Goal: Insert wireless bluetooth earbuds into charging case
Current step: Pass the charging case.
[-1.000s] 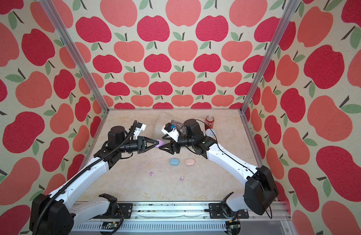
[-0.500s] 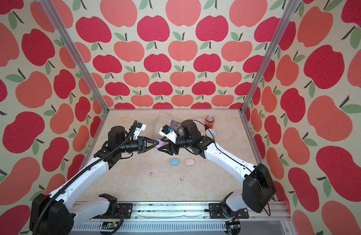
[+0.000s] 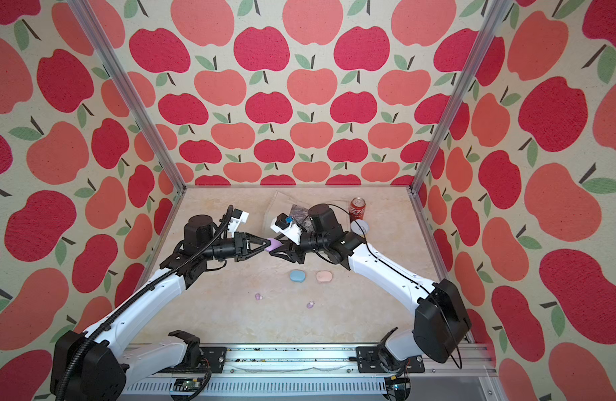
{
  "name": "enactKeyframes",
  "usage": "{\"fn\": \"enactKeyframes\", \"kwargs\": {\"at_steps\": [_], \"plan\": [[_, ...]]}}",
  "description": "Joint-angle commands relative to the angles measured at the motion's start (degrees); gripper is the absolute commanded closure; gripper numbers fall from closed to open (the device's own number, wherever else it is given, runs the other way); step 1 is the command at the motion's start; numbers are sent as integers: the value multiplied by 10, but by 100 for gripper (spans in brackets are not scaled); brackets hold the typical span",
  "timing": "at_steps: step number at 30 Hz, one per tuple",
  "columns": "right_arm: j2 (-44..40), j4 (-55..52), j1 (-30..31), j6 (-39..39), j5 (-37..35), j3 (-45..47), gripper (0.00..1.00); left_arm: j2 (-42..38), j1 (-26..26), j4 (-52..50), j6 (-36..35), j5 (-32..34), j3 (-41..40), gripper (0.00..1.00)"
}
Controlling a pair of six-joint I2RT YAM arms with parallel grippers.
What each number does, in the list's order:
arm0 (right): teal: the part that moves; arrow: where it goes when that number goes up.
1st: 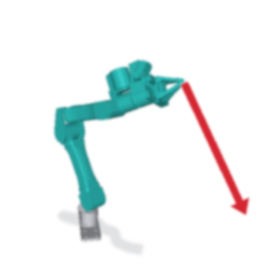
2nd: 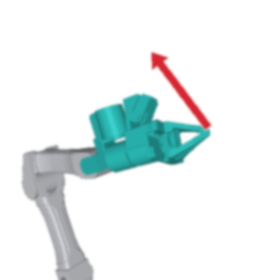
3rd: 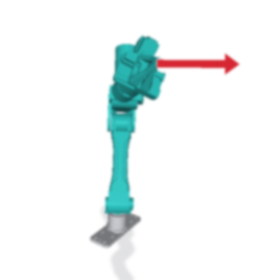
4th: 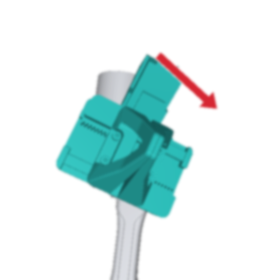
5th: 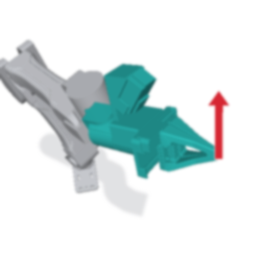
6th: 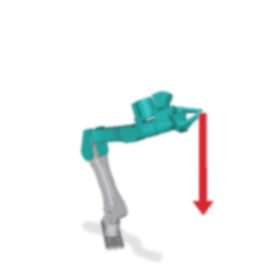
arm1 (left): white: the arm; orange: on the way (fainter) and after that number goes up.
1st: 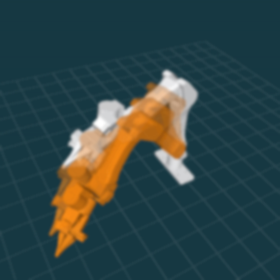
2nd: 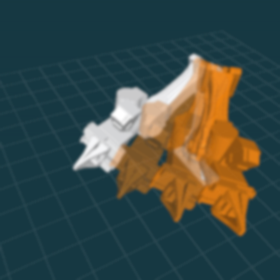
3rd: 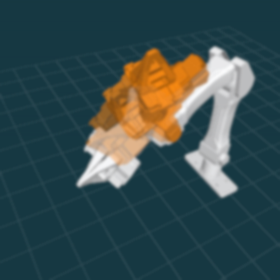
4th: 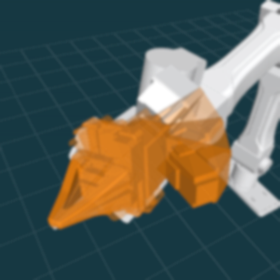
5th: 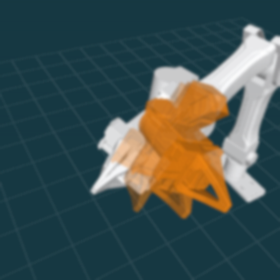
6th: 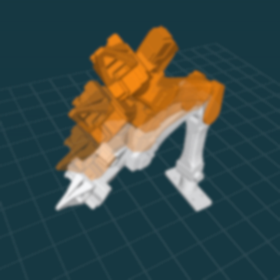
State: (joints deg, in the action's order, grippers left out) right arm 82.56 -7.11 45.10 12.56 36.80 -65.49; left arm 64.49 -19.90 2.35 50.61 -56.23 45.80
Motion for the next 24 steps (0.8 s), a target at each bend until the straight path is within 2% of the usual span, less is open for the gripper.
{"fn": "enactKeyframes", "kwargs": {"at_steps": [1,4,8,11,13,17,21,24], "plan": [[-19,-44,-3,1,11,-27,75,-18,2,30,-27,9,3,49],[-29,-84,-14,-6,33,-37,78,-53,3,76,-50,42,-20,39],[-44,-139,-26,-8,69,-50,79,-105,4,141,-106,93,-58,37],[-45,-194,-36,-10,121,-74,80,-155,-4,143,-247,83,-80,36],[-46,-234,-38,-5,148,-92,84,-180,-6,121,-335,52,-91,33],[-55,-292,-38,11,161,-109,85,-170,-32,110,-414,7,-96,34],[-61,-323,-38,16,173,-119,85,-144,-103,66,-515,19,-76,33],[-59,-336,-37,10,181,-125,85,-120,-122,72,-529,24,-61,34]]}}
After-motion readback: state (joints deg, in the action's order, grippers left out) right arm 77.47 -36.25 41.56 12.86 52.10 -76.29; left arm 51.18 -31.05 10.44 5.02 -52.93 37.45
